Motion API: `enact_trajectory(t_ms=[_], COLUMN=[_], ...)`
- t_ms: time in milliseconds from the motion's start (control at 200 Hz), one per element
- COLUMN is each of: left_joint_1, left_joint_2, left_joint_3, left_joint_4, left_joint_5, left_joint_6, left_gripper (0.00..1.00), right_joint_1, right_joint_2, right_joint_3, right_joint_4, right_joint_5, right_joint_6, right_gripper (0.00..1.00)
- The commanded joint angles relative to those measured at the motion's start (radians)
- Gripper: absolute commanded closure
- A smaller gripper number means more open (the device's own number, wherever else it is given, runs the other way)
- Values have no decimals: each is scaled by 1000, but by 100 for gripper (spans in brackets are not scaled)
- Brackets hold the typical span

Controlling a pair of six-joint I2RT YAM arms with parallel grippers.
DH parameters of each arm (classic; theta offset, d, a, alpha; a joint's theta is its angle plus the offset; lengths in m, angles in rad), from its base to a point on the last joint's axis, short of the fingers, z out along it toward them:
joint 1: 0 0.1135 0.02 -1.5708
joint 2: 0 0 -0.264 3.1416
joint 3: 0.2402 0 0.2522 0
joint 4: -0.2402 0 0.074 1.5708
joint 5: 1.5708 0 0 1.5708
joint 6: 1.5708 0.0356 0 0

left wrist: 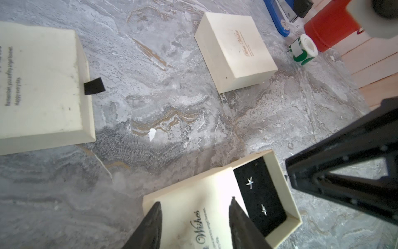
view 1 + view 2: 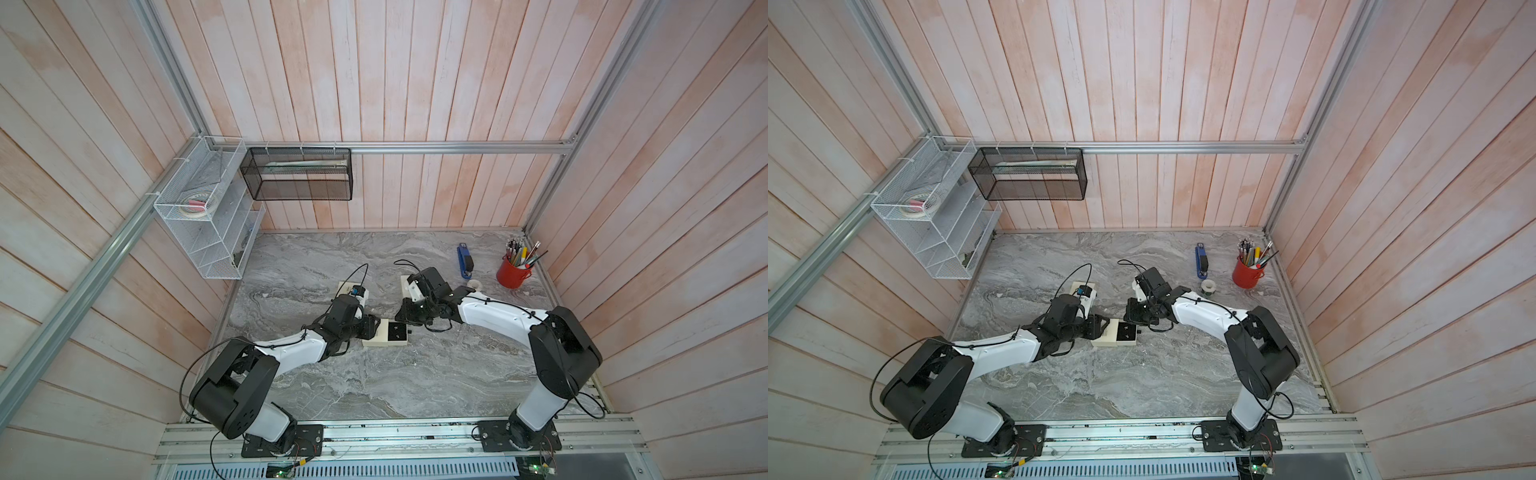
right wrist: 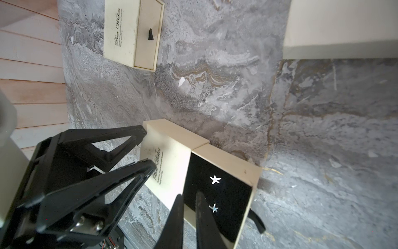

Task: Place the earrings into the drawer-style jewelry box
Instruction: Insert the earring into the inner lining.

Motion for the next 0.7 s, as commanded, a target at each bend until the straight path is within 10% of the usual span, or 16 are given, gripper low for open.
enact_trajectory(t_ms=[0, 695], left_joint_1=[11, 55], left_joint_2=[-24, -91], left_joint_3=[-36, -50], left_joint_4=[-70, -33], left_joint_5=[10, 115], left_joint_6=[29, 63], left_gripper=[48, 48], right_joint_1=[-1, 24], right_joint_2=[-15, 101], right_joint_3=[-20, 5], right_joint_4=[9, -57], right_joint_5=[-20, -52], right_joint_6=[15, -10], right_gripper=[86, 94])
